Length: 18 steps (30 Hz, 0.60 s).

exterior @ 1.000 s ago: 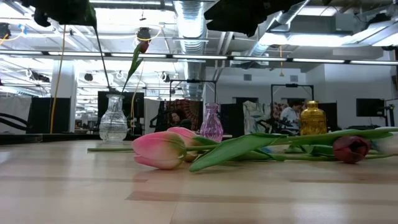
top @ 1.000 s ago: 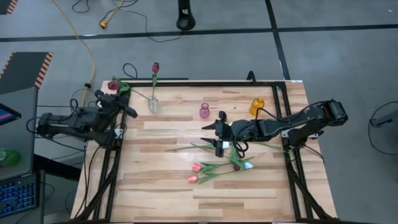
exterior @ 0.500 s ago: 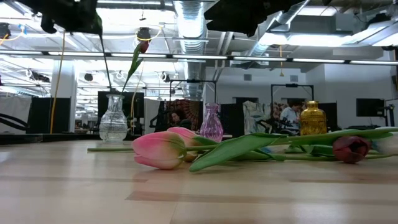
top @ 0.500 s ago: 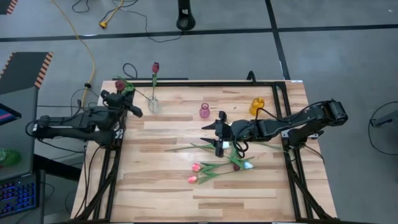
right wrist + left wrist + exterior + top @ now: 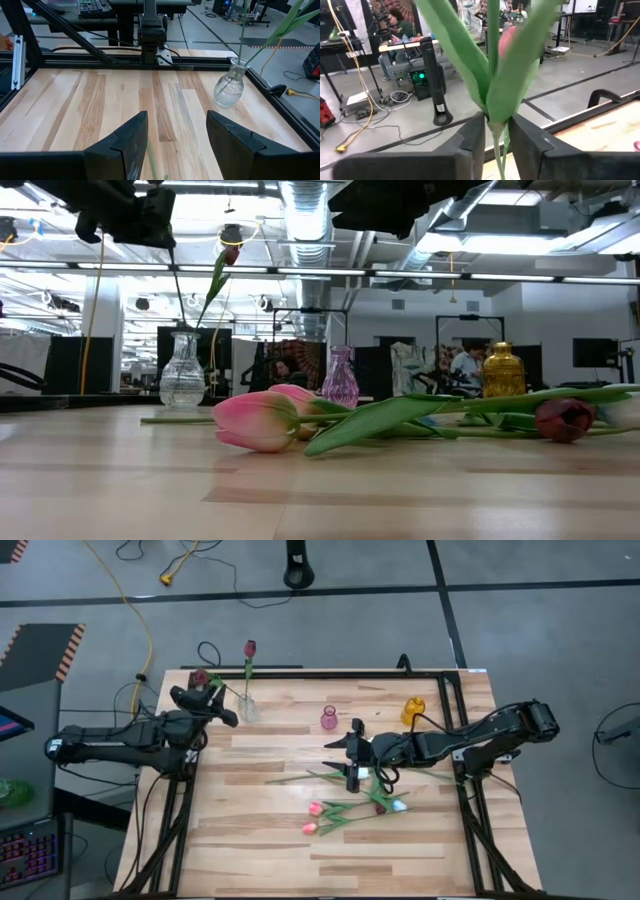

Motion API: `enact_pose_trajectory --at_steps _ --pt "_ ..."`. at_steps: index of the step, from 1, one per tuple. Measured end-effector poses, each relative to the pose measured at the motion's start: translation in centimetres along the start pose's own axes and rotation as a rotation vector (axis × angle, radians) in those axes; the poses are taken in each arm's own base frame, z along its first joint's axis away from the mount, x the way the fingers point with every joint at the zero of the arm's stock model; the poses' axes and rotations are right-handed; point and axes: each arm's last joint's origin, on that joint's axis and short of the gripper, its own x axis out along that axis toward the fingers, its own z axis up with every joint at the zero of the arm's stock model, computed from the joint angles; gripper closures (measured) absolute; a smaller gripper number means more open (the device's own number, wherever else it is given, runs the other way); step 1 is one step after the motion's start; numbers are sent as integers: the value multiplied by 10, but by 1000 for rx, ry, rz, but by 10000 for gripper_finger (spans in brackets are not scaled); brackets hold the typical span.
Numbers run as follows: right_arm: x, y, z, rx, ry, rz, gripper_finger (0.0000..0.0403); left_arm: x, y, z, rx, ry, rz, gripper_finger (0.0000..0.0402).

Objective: Sort flowers into vase by color
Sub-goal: Put the top red flower into the transparent vase

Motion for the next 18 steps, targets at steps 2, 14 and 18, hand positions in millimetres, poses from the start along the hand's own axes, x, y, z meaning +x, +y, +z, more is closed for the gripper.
enact_pose_trajectory --at_steps 2,14,18 --pt "0 0 0 0 0 0 176 0 -1 0 0 3 -22 303" --pt "0 0 0 1 0 1 176 -1 0 1 20 5 -43 268" --pt "0 0 0 0 3 0 176 -2 1 10 24 -6 -45 268"
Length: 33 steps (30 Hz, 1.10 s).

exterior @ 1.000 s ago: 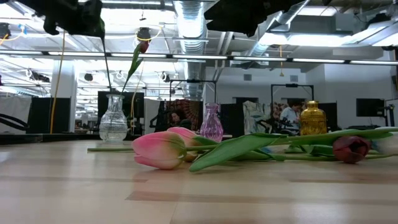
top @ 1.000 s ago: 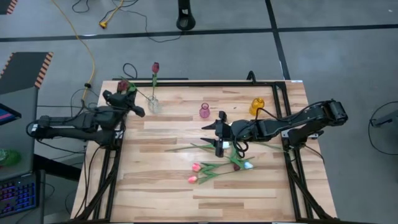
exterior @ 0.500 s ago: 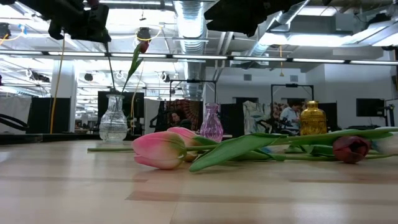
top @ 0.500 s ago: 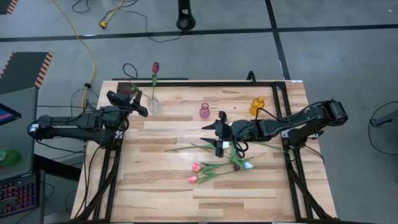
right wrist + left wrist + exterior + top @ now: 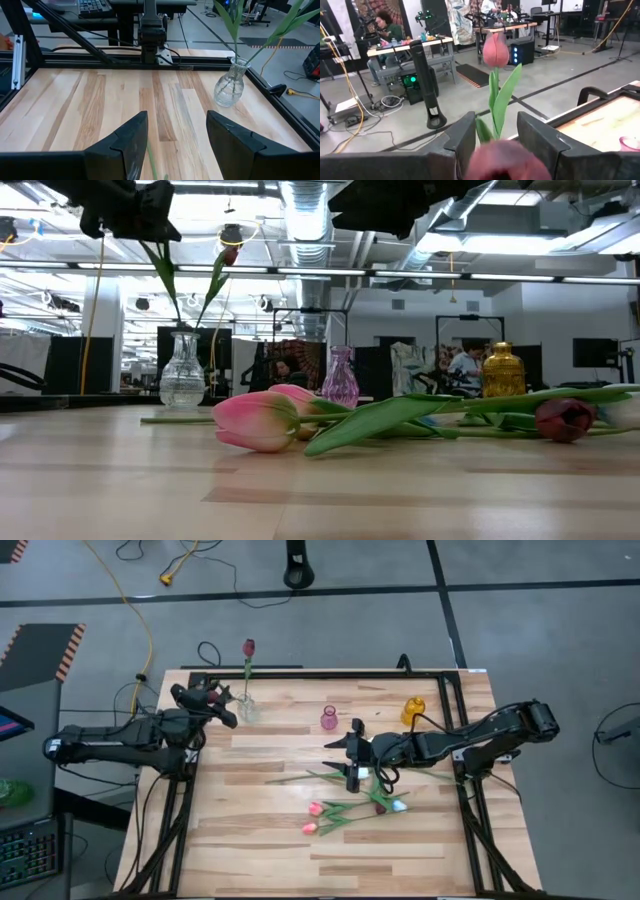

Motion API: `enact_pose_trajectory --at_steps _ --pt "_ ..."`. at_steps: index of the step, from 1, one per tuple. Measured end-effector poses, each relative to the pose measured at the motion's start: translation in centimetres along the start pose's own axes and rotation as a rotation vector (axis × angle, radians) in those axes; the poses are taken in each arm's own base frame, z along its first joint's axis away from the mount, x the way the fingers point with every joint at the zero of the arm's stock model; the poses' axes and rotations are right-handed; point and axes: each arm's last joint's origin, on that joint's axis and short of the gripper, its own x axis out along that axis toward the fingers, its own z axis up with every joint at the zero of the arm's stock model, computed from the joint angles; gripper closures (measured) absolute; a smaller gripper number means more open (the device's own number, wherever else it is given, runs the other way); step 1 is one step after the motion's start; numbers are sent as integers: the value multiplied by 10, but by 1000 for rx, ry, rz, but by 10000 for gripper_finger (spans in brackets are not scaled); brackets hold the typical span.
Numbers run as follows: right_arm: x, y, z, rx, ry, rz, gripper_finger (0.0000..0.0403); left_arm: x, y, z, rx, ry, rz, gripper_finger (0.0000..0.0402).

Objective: Sort flowers into vase by color
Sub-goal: Put the top red flower into the transparent vase, then put the bottom pink flower into the purple vase

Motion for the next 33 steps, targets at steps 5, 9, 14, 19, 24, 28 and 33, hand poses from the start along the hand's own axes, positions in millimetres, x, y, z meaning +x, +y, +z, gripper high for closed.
enact_pose_trajectory --at_steps 5,9,14,19,24,28,33 --pt "0 0 -1 -3 10 0 176 -2 1 13 -26 -14 -62 265" --pt "0 0 -1 -4 12 0 176 -4 3 24 -34 -31 -91 252" --pt "0 0 -1 -4 12 0 176 -8 8 41 -38 -61 -92 235" --pt "0 0 -1 -2 12 9 176 -12 12 57 -50 -92 -140 232" --pt "-1 3 -3 46 29 17 176 -16 9 66 -33 -128 -355 232" --pt "-3 9 -8 57 80 38 176 -17 3 67 -29 -138 -530 232" --pt "-8 22 -15 84 154 88 176 -16 -13 63 9 -118 -722 232"
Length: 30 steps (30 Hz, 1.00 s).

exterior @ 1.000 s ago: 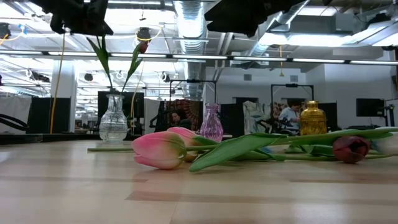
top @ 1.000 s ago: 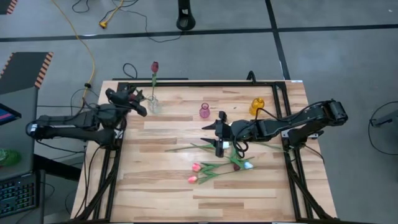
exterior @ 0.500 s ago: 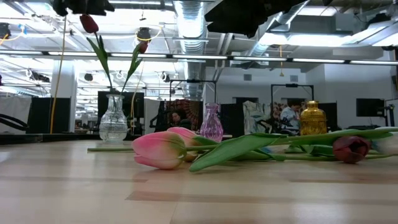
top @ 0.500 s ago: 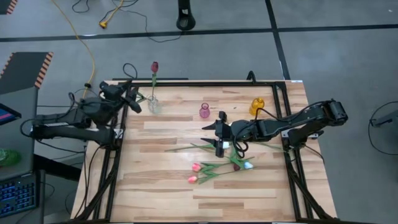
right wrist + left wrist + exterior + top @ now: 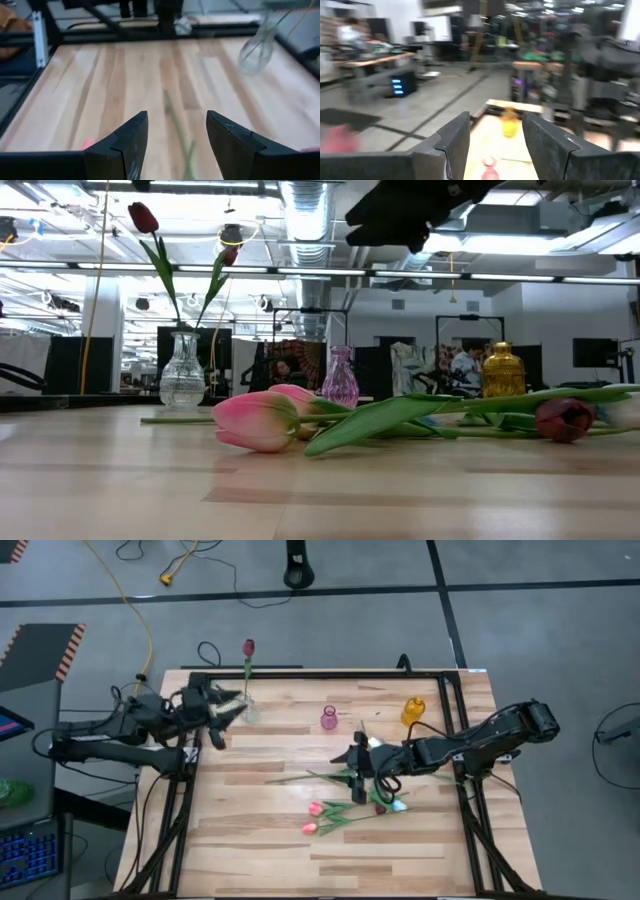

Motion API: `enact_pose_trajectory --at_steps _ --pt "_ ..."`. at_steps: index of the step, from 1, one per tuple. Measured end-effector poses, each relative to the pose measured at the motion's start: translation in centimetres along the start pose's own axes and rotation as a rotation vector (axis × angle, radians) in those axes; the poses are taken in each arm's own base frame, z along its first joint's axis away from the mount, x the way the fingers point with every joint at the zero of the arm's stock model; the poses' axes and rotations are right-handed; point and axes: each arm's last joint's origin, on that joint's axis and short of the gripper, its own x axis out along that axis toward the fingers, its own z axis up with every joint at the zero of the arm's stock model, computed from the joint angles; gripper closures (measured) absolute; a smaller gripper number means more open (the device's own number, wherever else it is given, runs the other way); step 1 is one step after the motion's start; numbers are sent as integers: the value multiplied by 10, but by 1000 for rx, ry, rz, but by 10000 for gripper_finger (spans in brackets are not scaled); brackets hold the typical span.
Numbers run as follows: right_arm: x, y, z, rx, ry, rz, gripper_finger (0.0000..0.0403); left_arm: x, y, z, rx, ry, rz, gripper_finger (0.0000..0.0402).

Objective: Sort flowers into vase by color
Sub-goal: Put the bottom pink flower into the purple vase

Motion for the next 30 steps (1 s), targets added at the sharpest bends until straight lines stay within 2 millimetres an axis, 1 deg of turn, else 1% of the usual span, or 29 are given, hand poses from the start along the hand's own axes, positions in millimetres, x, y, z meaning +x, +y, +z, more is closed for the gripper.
enact_pose_trajectory --at_steps 8,15,20,24,30 --pt "-8 25 -12 -47 79 67 177 29 -32 -17 73 119 -141 232" --pt "-15 41 -24 -18 169 99 177 53 -64 -28 133 116 -225 232" --pt "-21 51 -33 25 235 110 177 63 -82 -37 150 134 -266 232" --pt "-16 64 -45 13 280 127 177 69 -92 -45 168 159 -264 232" --pt "8 80 -75 -40 367 122 177 74 -102 -55 191 195 -269 232"
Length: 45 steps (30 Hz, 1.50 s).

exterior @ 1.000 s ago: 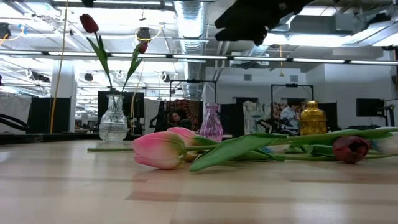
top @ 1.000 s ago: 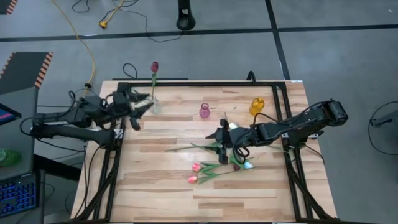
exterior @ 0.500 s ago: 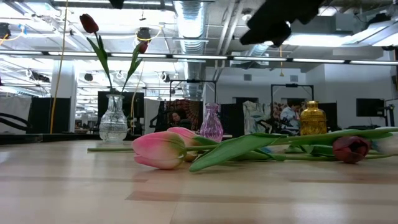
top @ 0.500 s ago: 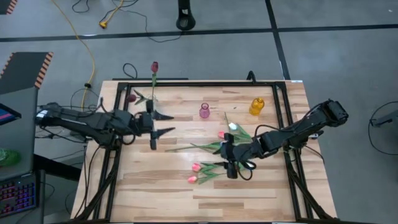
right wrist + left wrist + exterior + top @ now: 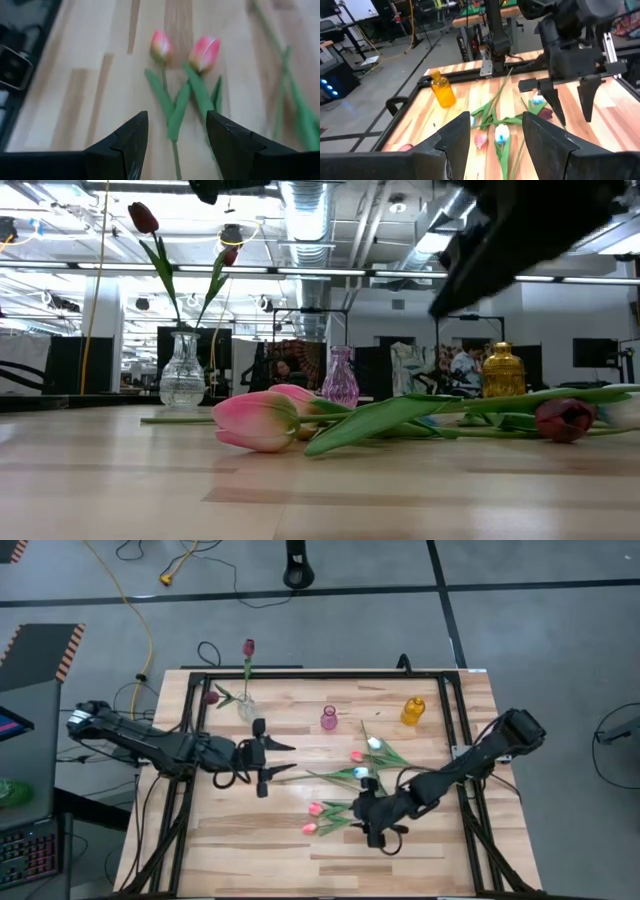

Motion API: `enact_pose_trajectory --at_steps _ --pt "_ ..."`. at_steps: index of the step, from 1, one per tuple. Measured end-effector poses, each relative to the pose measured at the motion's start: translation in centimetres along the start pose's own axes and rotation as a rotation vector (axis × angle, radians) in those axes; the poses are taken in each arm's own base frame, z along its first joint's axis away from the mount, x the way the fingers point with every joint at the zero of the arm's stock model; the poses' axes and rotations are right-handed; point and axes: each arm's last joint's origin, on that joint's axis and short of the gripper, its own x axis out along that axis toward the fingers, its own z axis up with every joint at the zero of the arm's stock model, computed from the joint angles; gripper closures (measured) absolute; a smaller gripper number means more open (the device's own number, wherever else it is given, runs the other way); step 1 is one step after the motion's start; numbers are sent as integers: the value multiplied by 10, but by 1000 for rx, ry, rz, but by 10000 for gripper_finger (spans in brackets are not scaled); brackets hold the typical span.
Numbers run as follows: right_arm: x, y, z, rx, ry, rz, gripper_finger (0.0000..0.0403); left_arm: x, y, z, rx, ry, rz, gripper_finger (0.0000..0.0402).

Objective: Sort flowers into vase by color
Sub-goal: Put the bottom pink flower into the purple vase

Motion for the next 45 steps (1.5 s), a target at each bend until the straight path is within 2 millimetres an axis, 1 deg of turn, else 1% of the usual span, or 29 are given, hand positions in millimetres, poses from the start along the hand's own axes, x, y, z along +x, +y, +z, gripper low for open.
enact_pose_trajectory --at_steps 3,7,14,18,21,36,45 --pt "15 1 -7 -9 32 -13 177 2 -2 -2 4 11 1 233" --pt "29 1 -13 -13 58 -28 177 3 -3 -2 -11 13 3 233" --pt "42 0 -22 -22 92 -43 177 2 -4 -2 -19 12 5 233" --pt "52 1 -30 -36 128 -51 177 2 -4 -2 -21 12 6 233" --pt "56 2 -33 -41 140 -53 185 2 -4 -2 -21 12 5 233" --pt "54 3 -29 -32 117 -35 281 2 -4 -2 -20 13 5 233" --pt "51 9 -12 -22 97 -7 355 2 -4 -2 -20 13 5 233"
